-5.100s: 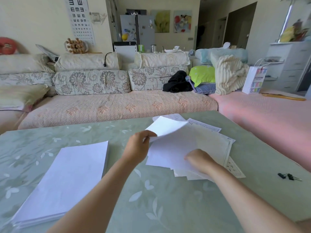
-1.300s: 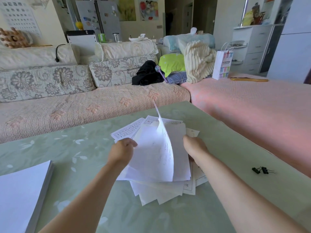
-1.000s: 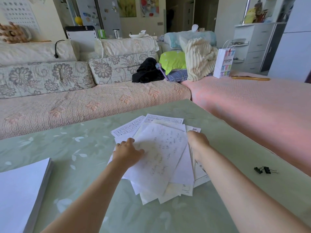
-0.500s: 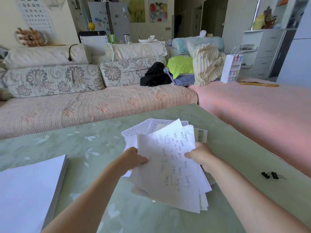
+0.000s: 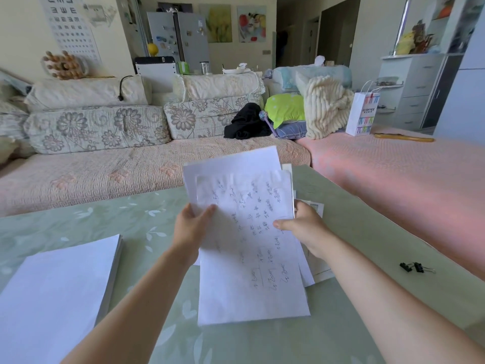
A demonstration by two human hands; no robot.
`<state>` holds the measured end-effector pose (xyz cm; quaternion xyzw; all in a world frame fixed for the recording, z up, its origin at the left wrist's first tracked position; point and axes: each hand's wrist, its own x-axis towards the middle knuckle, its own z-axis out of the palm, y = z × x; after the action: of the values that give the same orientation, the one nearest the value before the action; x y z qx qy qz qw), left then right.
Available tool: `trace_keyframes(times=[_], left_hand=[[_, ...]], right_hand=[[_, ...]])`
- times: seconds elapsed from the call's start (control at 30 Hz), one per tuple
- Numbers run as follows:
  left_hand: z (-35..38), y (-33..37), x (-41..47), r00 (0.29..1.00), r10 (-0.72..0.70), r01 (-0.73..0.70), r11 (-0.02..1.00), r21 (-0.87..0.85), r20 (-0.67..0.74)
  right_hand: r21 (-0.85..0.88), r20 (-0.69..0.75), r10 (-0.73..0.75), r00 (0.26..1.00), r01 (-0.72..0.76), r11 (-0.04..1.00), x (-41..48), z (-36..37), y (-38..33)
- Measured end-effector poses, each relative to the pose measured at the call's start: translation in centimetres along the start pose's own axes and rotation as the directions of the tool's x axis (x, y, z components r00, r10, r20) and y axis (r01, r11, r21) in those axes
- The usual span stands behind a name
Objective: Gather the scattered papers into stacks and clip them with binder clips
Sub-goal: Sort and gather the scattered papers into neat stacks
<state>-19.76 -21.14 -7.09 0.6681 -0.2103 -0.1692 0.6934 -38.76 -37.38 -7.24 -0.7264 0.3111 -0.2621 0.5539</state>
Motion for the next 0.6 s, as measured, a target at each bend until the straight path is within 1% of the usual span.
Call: trace_keyframes(times=[0.1,0.2,0.3,0.37,0.43,0.5,0.6], left_hand=[[0.5,2.0,-1.0,0.994,0.077,-0.086,0.991,-0.106,-0.084],[0.1,4.2,-2.3,0.972,0.214,-0.228,0.960,-0.164,-0.098],[-0.8,6.4,-3.6,0.922,0.380,-0.387,0.915,-0.115,-0.079],[-1.3,6.8,-4.2,0.902,0.428,-0.431,0.900,-0.059,-0.063],[-1.9,6.4,-4.6,0.911,0.410,-0.411,0.911,-0.017,-0.050],[-2.5,5.7,-4.7,0.932,0.358,-0.357,0.934,0.021,-0.048],[-3.1,5.0,-4.7,0.962,0.272,-0.271,0.962,0.025,-0.019]], right_hand=[[0.040,-0.064,-0.074,0.995,0.077,0.996,0.1,0.1,-0.7],[0.032,-0.132,-0.157,0.979,0.163,0.986,-0.4,1.1,-1.8],[0.045,-0.163,-0.221,0.962,0.231,0.972,-1.1,1.9,-3.4],[0.074,-0.165,-0.238,0.957,0.253,0.965,-1.7,2.2,-4.1],[0.075,-0.137,-0.232,0.963,0.244,0.967,-2.3,2.5,-4.0],[0.058,-0.115,-0.218,0.969,0.226,0.972,-2.6,2.7,-3.5],[0.037,-0.069,-0.186,0.980,0.189,0.981,-2.6,2.9,-3.1]])
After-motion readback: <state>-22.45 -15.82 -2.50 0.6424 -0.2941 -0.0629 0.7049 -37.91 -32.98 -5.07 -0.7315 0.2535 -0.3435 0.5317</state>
